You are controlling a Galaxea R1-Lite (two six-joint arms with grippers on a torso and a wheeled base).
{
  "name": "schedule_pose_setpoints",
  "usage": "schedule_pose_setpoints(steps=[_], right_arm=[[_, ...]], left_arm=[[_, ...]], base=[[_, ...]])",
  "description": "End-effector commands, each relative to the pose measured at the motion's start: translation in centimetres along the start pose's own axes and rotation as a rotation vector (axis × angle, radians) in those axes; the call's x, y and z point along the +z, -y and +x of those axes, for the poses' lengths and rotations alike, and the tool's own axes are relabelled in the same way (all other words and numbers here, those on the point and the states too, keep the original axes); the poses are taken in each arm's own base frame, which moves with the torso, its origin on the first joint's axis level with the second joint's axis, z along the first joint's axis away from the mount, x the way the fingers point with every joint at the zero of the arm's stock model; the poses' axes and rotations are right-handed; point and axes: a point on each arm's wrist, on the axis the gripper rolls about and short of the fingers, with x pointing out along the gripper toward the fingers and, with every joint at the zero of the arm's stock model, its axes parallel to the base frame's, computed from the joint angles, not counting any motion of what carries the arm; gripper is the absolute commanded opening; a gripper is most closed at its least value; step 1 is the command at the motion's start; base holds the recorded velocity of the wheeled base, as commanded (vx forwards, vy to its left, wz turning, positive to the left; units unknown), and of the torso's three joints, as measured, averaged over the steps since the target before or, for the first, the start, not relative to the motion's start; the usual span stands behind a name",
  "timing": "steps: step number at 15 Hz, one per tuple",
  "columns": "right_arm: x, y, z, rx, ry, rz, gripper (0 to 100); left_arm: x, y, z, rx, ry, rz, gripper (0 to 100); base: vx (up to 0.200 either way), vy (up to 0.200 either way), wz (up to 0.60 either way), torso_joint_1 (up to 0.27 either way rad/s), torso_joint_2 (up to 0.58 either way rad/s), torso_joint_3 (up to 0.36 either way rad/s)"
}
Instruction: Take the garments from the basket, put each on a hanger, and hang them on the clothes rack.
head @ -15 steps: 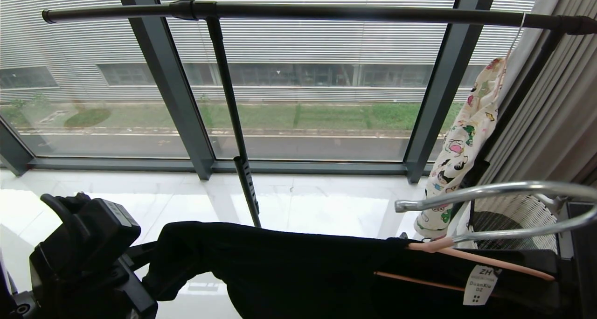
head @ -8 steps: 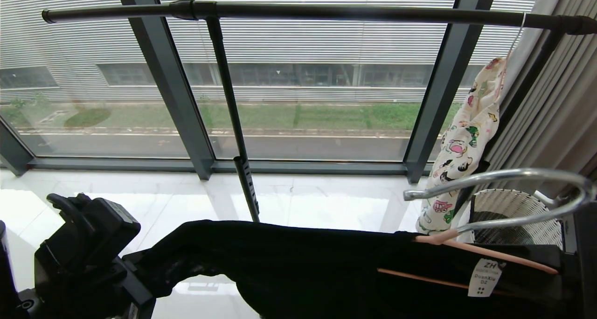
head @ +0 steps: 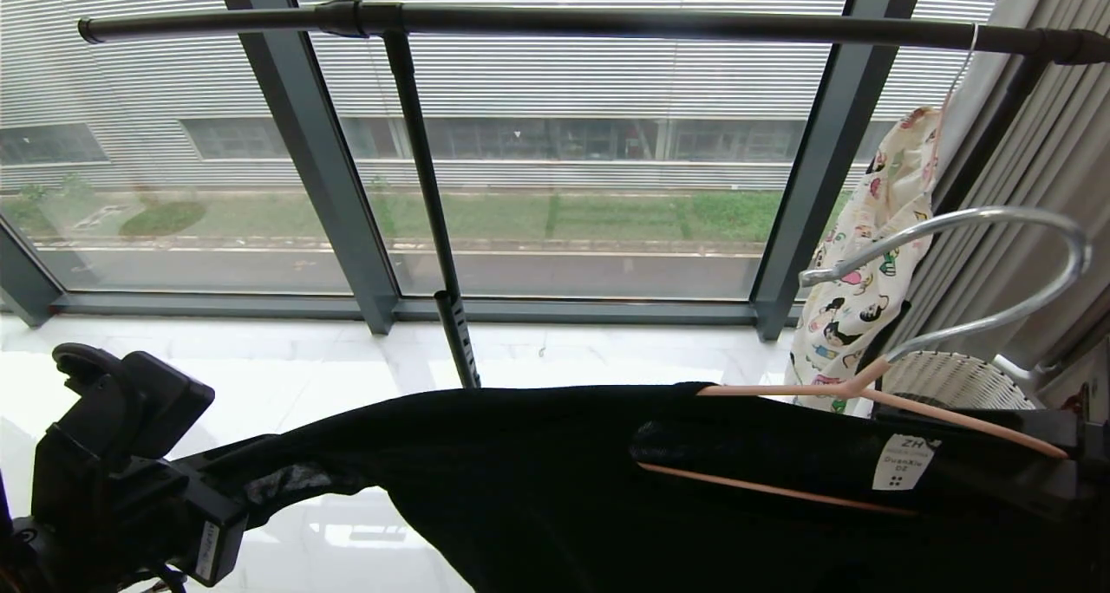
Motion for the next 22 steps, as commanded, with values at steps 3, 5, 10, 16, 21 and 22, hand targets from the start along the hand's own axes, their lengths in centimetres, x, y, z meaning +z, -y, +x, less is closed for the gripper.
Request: schedule_pose_setpoints(steps=[3,5,10,16,21,22], right_arm=[[0.1,0.0,0.0,-0.004,0.003,0.000,0],[0.0,0.2,0.0,-0.019,-0.003,0.004,0],[-1.8,2.7,0.8,-0.185,-0.130,0.060,0],[-0.7,5.9,6.4,-0.376,-0.119,0.297,0],[3.0,10.4,8.7,-0.480,-0.066,0.356,0],[3.6,11.1,8.5,-0.490,-0.074,0.359,0]], left_arm=[[0.2,0.2,-0.1,-0.014,0.011,0.046,100],[0.2,0.3,-0.1,-0.016,0.020,0.046,100],[0.7,0.1,-0.4,0.004,0.061,0.009,100],[0.8,-0.3,-0.1,0.128,0.041,-0.013,100],[0.8,-0.3,0.0,0.130,0.032,-0.001,100],[0.8,-0.2,0.0,0.127,0.031,0.000,100]], base=[[0.000,0.000,0.00,0.000,0.00,0.000],[0.000,0.000,0.00,0.000,0.00,0.000],[0.000,0.000,0.00,0.000,0.00,0.000],[0.000,0.000,0.00,0.000,0.00,0.000],[0.000,0.000,0.00,0.000,0.00,0.000],[0.000,0.000,0.00,0.000,0.00,0.000]])
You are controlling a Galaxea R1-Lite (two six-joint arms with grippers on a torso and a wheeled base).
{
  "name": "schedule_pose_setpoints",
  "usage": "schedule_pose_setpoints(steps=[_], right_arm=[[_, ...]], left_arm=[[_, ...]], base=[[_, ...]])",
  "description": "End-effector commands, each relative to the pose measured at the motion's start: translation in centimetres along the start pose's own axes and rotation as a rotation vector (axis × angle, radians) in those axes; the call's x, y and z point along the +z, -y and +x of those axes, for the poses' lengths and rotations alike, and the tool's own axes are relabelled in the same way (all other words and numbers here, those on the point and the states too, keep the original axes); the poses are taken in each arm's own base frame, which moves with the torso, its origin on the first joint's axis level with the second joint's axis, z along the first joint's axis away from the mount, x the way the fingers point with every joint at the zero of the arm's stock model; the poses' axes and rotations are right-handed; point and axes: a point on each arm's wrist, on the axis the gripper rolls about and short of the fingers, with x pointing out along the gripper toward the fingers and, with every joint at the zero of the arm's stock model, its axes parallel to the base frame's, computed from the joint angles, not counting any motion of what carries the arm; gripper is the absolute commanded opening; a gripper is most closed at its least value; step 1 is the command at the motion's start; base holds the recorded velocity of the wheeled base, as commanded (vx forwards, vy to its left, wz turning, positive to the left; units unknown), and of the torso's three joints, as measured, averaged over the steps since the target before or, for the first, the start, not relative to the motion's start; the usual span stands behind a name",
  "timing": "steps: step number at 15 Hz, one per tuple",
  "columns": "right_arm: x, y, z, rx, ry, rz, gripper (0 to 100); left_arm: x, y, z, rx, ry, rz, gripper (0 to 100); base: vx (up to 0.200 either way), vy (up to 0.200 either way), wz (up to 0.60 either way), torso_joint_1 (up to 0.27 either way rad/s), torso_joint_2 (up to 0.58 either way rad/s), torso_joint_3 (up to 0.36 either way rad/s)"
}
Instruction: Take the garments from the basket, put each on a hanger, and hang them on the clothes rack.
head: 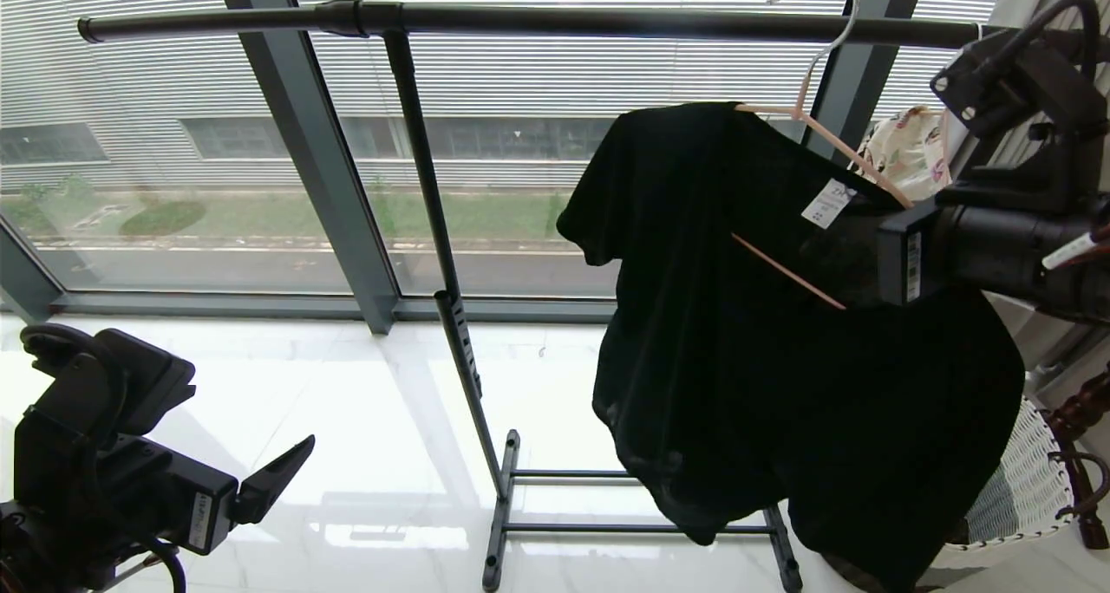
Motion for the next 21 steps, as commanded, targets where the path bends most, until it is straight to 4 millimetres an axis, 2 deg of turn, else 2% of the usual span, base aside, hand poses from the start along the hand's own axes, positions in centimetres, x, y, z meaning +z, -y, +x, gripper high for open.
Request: schedule_pose_setpoints(steps=[1,9,17,21], right_arm=[[1.3,1.0,1.6,-0.039,-0.027,0.005,0],[1.8,2.0,1.0,-0.077,-0.017,0.014,0],[1.9,2.1,0.7,-0.080,-0.010,0.016,0],[1.3,3.1,1.9,-0.120,-0.036,0.020,0]], left_arm=[[0.0,0.0,0.1,-0.003,-0.005,0.001,100],[0.0,0.2,0.1,-0.014,-0.002,0.005,100],[0.2,1.0,-0.1,-0.066,0.020,0.024,100],[0.2,1.0,-0.1,-0.066,0.020,0.024,100]], base=[[0.000,0.000,0.00,0.000,0.00,0.000],[0.200,0.000,0.00,-0.001,0.00,0.002],[0.000,0.000,0.00,0.000,0.00,0.000],[0.000,0.000,0.00,0.000,0.00,0.000]])
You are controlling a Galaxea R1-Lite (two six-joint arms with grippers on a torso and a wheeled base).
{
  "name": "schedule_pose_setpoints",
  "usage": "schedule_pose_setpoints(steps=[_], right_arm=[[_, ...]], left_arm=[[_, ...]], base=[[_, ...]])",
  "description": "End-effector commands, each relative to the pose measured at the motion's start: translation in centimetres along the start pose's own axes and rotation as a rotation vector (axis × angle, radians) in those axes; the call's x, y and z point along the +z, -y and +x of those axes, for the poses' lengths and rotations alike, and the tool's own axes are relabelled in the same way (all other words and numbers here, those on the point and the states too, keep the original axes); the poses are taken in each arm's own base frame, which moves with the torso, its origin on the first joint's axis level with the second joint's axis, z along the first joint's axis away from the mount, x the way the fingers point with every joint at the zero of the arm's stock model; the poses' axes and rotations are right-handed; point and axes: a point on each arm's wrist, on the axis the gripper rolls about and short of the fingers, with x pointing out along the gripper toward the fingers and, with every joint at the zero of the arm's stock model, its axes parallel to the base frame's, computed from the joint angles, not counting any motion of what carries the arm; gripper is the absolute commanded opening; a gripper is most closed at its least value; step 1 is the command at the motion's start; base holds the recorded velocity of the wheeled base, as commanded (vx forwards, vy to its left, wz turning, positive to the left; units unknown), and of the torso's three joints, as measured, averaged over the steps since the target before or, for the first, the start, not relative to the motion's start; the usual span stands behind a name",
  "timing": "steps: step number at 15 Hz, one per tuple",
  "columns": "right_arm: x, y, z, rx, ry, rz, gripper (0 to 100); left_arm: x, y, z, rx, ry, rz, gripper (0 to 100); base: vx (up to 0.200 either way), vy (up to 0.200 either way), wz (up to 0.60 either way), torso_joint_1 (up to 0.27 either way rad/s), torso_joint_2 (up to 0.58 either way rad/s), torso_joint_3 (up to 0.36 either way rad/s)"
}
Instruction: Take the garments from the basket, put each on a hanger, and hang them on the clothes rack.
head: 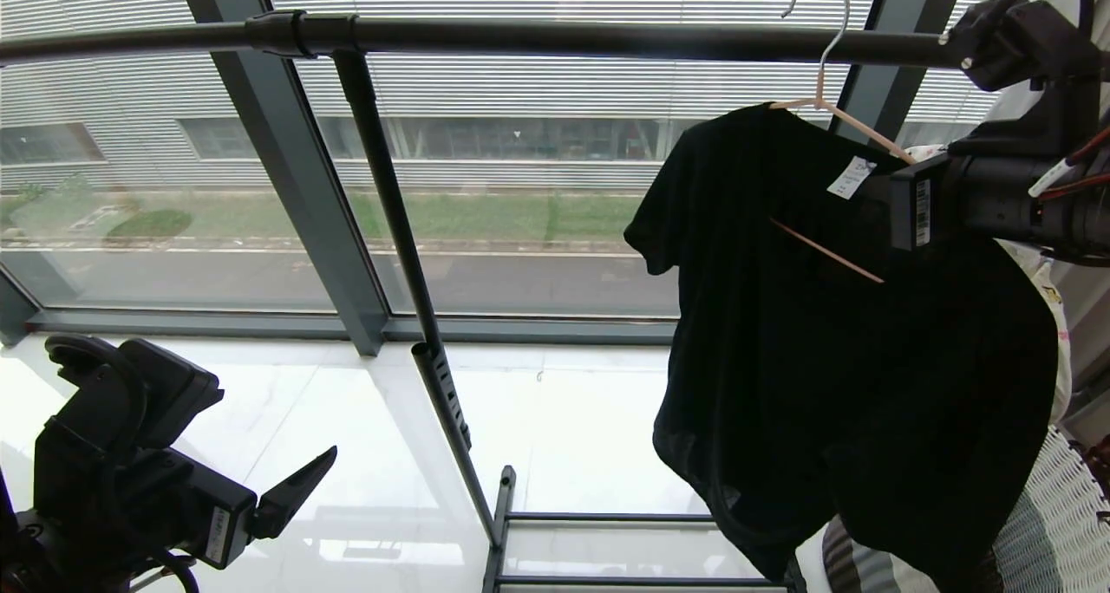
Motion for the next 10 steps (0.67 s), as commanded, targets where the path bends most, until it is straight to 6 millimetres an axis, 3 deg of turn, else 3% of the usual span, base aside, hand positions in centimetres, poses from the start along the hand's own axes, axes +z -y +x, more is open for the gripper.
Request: schedule_pose_setpoints(steps=[1,5,10], right_arm=[[-0.4,0.3,1.0,-0.017,-0.022,0.001,0],[-0.6,0.5,2.8,-0.033,-0.033,0.003,0],[-0.7,0.4,3.3,-0.034,-0.037,0.003,0]], left_arm=[[0.0,0.0,0.0,0.000,0.001,0.000,100],[0.1,0.0,-0.1,-0.002,0.005,0.001,100],[0.1,0.2,-0.1,-0.011,0.011,0.004,100]], base=[[0.000,0.000,0.00,0.000,0.00,0.000],[0.000,0.000,0.00,0.000,0.00,0.000],[0.000,0.000,0.00,0.000,0.00,0.000]])
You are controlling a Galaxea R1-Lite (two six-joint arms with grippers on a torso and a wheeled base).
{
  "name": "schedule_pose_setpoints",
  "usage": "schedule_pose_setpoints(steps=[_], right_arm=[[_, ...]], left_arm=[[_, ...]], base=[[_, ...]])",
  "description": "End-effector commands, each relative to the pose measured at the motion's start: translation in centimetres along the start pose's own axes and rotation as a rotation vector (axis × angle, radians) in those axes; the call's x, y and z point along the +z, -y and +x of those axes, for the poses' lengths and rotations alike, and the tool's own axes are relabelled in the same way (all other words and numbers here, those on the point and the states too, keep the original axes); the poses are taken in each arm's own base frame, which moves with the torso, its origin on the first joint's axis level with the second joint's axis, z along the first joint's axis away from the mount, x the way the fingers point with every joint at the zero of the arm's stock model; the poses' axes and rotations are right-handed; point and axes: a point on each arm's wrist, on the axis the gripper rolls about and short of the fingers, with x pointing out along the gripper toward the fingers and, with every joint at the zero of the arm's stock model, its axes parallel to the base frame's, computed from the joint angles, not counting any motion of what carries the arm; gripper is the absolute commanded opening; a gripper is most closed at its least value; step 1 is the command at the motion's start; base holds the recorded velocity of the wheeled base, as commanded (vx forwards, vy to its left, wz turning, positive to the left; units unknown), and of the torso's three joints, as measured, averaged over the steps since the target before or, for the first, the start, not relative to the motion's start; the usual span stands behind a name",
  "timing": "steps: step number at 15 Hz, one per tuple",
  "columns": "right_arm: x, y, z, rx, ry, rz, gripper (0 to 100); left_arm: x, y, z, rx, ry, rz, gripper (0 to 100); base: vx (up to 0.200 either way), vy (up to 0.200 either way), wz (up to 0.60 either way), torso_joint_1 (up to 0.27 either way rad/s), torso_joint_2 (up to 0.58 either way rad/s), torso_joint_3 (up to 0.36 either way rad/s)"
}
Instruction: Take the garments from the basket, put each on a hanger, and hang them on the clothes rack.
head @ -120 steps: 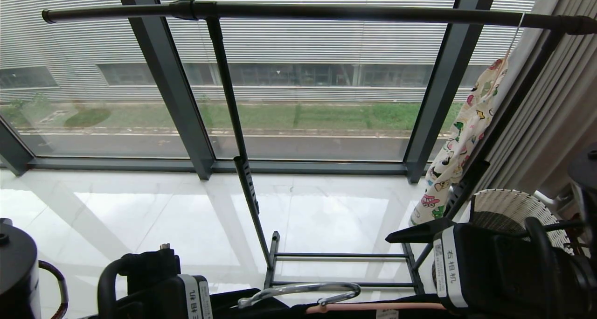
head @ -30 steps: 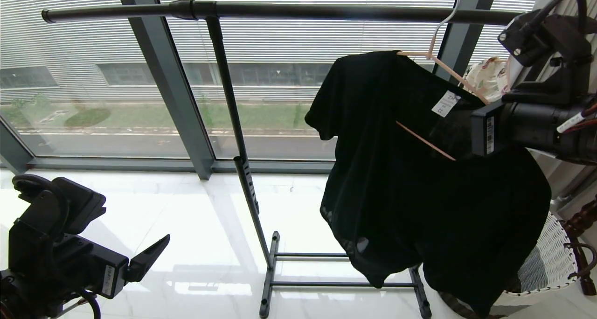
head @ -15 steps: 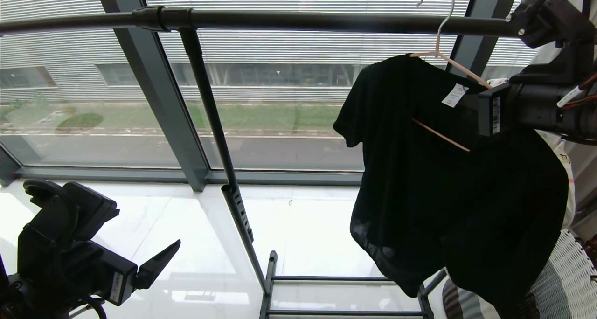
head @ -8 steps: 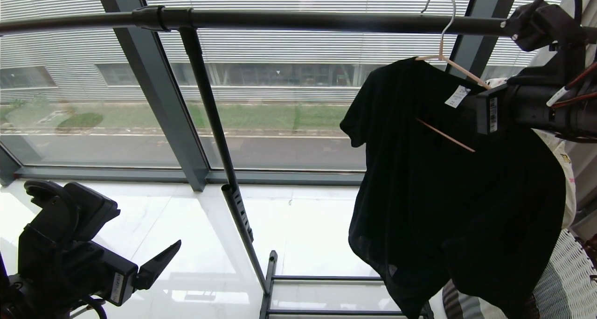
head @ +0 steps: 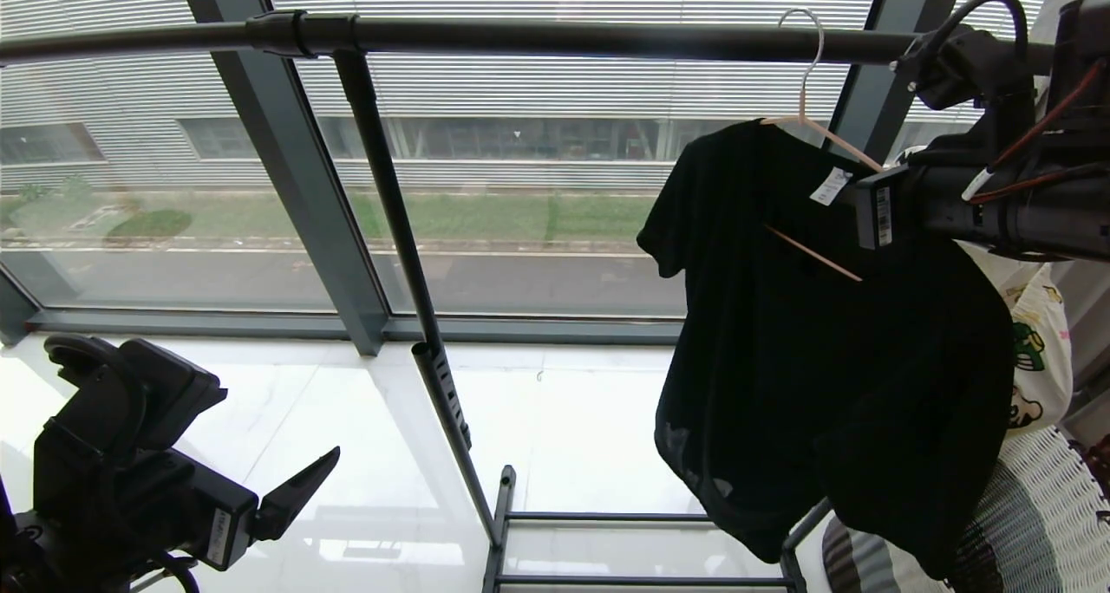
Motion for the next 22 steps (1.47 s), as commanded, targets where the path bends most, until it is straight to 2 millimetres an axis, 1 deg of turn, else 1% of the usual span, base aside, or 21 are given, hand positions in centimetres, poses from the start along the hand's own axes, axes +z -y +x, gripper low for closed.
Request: schedule_pose_setpoints(steps=[1,3,4,6,8,9,11,12,13,15,17,18,19,20,21,22], right_arm=[[-0.1,-0.1,0.4,0.001,-0.006,-0.002,0],[-0.1,-0.1,0.2,0.001,-0.008,-0.001,0],[0.0,0.0,0.0,0.001,-0.003,0.000,100],[0.4,0.2,-0.9,-0.002,0.016,0.004,100],[0.8,1.0,-3.5,-0.014,0.055,0.013,100],[0.7,1.6,-5.2,-0.029,0.068,0.019,100],[0.1,2.3,-9.3,-0.035,0.099,0.031,100],[-0.4,2.5,-10.8,-0.035,0.108,0.051,100],[-2.0,2.8,-13.6,-0.036,0.104,0.080,100],[-5.4,3.3,-17.6,-0.064,0.120,0.096,100],[-8.3,3.5,-21.3,-0.092,0.174,0.116,100],[-9.7,3.6,-23.0,-0.121,0.203,0.133,100],[-11.4,3.5,-24.4,-0.173,0.212,0.141,100],[-13.1,3.2,-25.3,-0.235,0.187,0.143,100],[-14.8,2.8,-26.5,-0.312,0.154,0.149,100],[-15.7,2.4,-27.2,-0.357,0.134,0.155,100]], left_arm=[[0.0,0.0,0.0,0.000,0.001,0.000,100],[0.0,0.0,0.0,0.000,0.000,0.000,100],[0.0,0.0,0.0,0.000,0.001,0.000,100],[0.0,0.0,-0.1,0.001,0.004,-0.001,100],[-0.3,0.0,-0.8,0.008,0.019,-0.008,100],[-0.7,0.0,-1.4,0.013,0.027,-0.013,100],[-2.0,0.1,-2.8,0.036,0.042,-0.024,100],[-2.5,0.0,-3.4,0.067,0.044,-0.033,100],[-3.7,-0.3,-4.3,0.159,0.026,-0.062,100],[-5.7,-0.4,-5.8,0.307,0.001,-0.142,100],[-8.6,0.5,-7.6,0.438,-0.007,-0.171,100],[-9.3,0.8,-8.7,0.492,0.016,-0.181,100],[-10.5,1.4,-9.8,0.522,-0.004,-0.183,100],[-11.9,2.2,-10.8,0.564,-0.011,-0.184,100],[-12.7,2.8,-12.2,0.617,0.007,-0.175,100],[-12.6,2.8,-12.8,0.644,0.023,-0.177,100]], base=[[0.000,0.000,0.00,0.000,0.00,0.000],[0.000,0.000,0.00,0.000,0.00,0.000],[0.000,0.000,0.00,0.000,0.00,0.000],[0.000,0.000,0.00,0.000,0.00,0.000],[0.000,0.000,0.00,0.000,0.00,0.000],[0.000,0.000,0.00,0.000,0.00,0.000],[0.000,0.000,0.00,0.000,0.00,0.000],[0.000,0.000,0.00,0.000,0.00,0.000],[0.000,0.000,0.00,0.000,0.00,0.000],[0.000,0.000,0.00,0.000,0.00,0.000],[0.000,0.000,0.00,0.000,0.00,0.000],[0.000,0.000,0.00,0.000,0.00,0.000],[0.000,0.000,0.00,0.000,0.00,0.000],[0.000,0.000,0.00,0.000,0.00,0.000],[0.000,0.000,0.00,0.000,0.00,0.000],[0.000,0.000,0.00,0.000,0.00,0.000]])
